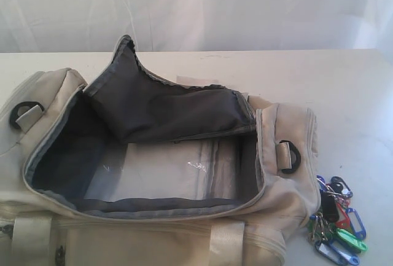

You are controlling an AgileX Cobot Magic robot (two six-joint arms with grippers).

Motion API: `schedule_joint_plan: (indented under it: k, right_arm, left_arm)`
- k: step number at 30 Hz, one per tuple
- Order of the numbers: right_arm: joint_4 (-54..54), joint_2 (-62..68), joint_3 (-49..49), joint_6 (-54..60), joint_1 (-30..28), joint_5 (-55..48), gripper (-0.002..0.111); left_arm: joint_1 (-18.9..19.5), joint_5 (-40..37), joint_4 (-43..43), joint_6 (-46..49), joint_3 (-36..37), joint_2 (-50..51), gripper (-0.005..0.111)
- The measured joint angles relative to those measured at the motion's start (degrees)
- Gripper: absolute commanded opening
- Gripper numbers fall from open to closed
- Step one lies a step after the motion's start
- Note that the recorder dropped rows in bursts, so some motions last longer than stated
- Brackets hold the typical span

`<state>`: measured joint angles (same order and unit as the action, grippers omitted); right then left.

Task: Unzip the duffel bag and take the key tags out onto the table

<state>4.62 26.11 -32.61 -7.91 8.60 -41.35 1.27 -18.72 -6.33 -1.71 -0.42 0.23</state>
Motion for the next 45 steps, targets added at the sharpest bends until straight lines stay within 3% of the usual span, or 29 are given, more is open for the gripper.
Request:
schedule_joint_plan:
  k: [11, 20, 40, 42, 45]
  right_arm:
    - [0.00, 0.00, 0.00, 0.00, 0.00, 0.00, 0.000]
    - [0.00, 0.00, 0.00, 0.00, 0.00, 0.00, 0.000]
    - [0.00, -2.15, 0.28, 0.00, 0.00, 0.00, 0.000]
    - [-0.12, -4.37, 0.28, 0.00, -1.48, 0.00, 0.000]
    - [-0.12, -9.82, 0.28, 0.00, -8.10, 0.00, 0.000]
  left_arm:
    - [0.25, 0.06, 3.65, 0.23, 0.00, 0.00, 0.000]
    - [5.23, 0.06, 4.37, 0.38, 0.00, 0.00, 0.000]
    - [5.35, 0.15, 4.37, 0.51, 0.00, 0.00, 0.000]
    - [5.35, 0.15, 4.37, 0.51, 0.00, 0.00, 0.000]
    - [5.35, 0.15, 4.37, 0.51, 0.00, 0.00, 0.000]
